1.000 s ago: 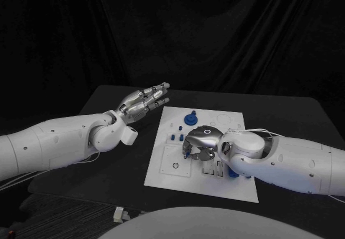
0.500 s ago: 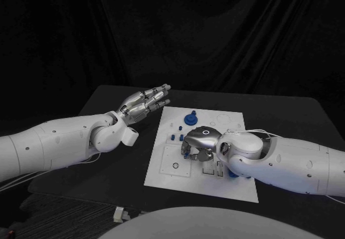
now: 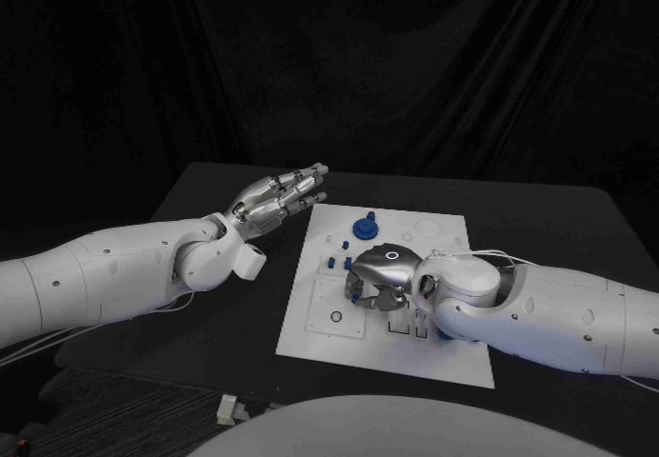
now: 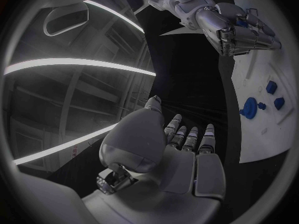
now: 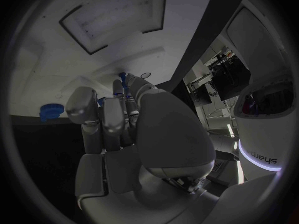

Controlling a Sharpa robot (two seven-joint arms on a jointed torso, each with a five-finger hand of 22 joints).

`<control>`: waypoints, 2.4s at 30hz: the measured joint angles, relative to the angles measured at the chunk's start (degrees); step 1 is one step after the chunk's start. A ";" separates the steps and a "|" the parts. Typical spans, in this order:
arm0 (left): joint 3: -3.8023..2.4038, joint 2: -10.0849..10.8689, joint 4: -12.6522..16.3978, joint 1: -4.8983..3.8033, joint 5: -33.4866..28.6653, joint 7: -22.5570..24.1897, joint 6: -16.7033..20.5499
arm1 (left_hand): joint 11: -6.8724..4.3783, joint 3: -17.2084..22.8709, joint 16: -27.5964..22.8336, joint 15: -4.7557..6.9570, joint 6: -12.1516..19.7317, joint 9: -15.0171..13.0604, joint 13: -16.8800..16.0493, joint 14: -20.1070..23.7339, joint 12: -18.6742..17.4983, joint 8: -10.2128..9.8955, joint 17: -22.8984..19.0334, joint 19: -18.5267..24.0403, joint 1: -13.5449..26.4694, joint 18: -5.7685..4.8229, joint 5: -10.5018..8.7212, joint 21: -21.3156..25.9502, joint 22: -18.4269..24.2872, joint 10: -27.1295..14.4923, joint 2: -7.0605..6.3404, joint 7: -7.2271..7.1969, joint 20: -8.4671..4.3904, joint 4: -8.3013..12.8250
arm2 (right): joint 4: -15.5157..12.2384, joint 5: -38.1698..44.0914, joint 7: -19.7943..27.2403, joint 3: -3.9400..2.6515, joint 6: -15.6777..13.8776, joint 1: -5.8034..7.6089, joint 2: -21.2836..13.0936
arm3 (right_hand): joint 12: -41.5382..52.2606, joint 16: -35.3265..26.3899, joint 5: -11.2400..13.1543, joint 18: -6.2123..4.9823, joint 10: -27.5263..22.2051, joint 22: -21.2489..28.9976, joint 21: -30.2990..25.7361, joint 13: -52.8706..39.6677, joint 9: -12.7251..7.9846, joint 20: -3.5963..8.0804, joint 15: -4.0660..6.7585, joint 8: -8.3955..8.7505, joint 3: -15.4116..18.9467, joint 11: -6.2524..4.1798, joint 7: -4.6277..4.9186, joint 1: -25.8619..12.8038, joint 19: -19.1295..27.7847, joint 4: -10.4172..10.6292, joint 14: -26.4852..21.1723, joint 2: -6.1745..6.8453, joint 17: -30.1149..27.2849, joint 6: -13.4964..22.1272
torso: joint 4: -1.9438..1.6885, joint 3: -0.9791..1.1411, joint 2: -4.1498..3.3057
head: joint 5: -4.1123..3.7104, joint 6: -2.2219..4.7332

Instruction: Assemble the parts on the task board

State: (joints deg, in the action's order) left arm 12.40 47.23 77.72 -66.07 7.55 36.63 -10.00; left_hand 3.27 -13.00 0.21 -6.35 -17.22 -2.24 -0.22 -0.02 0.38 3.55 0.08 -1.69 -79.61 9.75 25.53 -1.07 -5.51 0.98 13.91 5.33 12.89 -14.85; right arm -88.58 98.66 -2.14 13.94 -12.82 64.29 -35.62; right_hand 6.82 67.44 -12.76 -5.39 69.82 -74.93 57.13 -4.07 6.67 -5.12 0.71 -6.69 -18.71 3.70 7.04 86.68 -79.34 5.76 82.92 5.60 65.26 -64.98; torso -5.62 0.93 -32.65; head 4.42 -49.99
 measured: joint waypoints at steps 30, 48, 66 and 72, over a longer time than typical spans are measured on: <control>0.00 -0.01 -0.42 0.37 0.00 -0.63 -0.46 | 0.34 0.32 0.00 -0.42 -0.42 -0.10 0.00 0.00 0.00 0.23 -0.03 -0.21 -0.22 0.00 0.44 0.00 0.06 -0.05 0.22 0.43 0.21 0.32 | -2.98 0.04 -3.29 0.08 -1.61 0.99 -5.45 | 0.51 -6.61 7.33 -1.79 -26.83 0.02 -17.93 0.00 -2.98 -1.64 -1.53 2.98 12.04 3.07 -5.08 -2.97 6.36 9.62 -6.46 4.05 -8.17 25.54 | 0.09 -0.01 0.14 | -0.11 0.00; 0.00 0.13 -0.61 0.41 -0.02 -0.76 -0.43 | 0.53 0.72 0.00 -0.42 -1.02 -0.21 -0.05 0.00 0.00 0.45 -0.01 -0.42 -0.53 0.00 0.93 0.00 0.01 0.14 0.52 0.61 0.42 0.72 | -9.00 -1.51 -5.45 0.05 -3.17 8.80 -19.13 | 2.57 1.86 8.16 -1.78 -26.84 0.03 -5.54 0.39 -3.04 -1.24 -1.08 2.83 12.46 3.47 -3.94 -6.80 0.40 10.75 -1.16 1.18 -1.09 21.83 | 0.10 0.04 -0.12 | -1.81 0.00; 0.00 0.21 -0.42 0.62 -0.02 -0.86 -0.43 | 0.53 1.18 0.00 -0.41 -1.22 -0.21 -0.04 0.00 0.00 0.66 0.02 -0.42 -0.83 0.00 1.44 0.00 0.01 0.14 0.82 0.82 0.42 1.51 | -4.24 -3.23 -5.26 0.15 -1.32 5.21 -18.17 | 3.01 1.54 8.16 -1.77 -21.33 -0.01 -5.89 0.38 -2.74 -1.23 -1.29 2.83 11.77 3.11 -1.62 -4.70 0.40 7.97 -1.39 -0.11 -2.20 16.56 | 0.03 0.16 -0.10 | -1.76 0.00; 0.00 0.34 -0.26 0.67 -0.02 -0.89 -0.43 | 0.53 1.17 0.00 -0.41 -1.22 -0.21 -0.04 0.00 0.00 0.66 -0.01 -0.42 -1.07 0.01 1.43 0.00 0.02 0.14 1.06 0.82 0.41 1.51 | -3.05 -3.38 -4.59 0.16 -1.42 4.37 -17.00 | 3.26 1.54 8.16 -1.77 -19.32 -0.01 -5.59 0.38 -2.74 -1.23 -1.29 2.83 11.76 2.73 -0.87 -3.96 0.40 6.69 -1.39 -0.71 -2.17 15.81 | -0.01 0.14 -0.11 | -1.46 0.00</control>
State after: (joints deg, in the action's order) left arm 12.40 47.56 77.46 -65.40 7.53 35.74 -10.43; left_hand 3.80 -11.82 0.21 -6.77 -18.44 -2.44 -0.26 -0.02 0.38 4.21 0.07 -2.11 -80.68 9.76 26.97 -1.07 -5.50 1.12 14.97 6.15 13.31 -13.34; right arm -91.63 95.28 -6.73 14.10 -14.24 68.66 -52.62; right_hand 10.08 68.98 -4.61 -7.16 50.50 -74.94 51.54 -3.69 3.93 -6.35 -0.58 -3.87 -6.96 6.43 6.18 82.72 -78.94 12.45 81.53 4.88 63.09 -49.17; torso -5.63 1.07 -32.76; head 2.97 -49.99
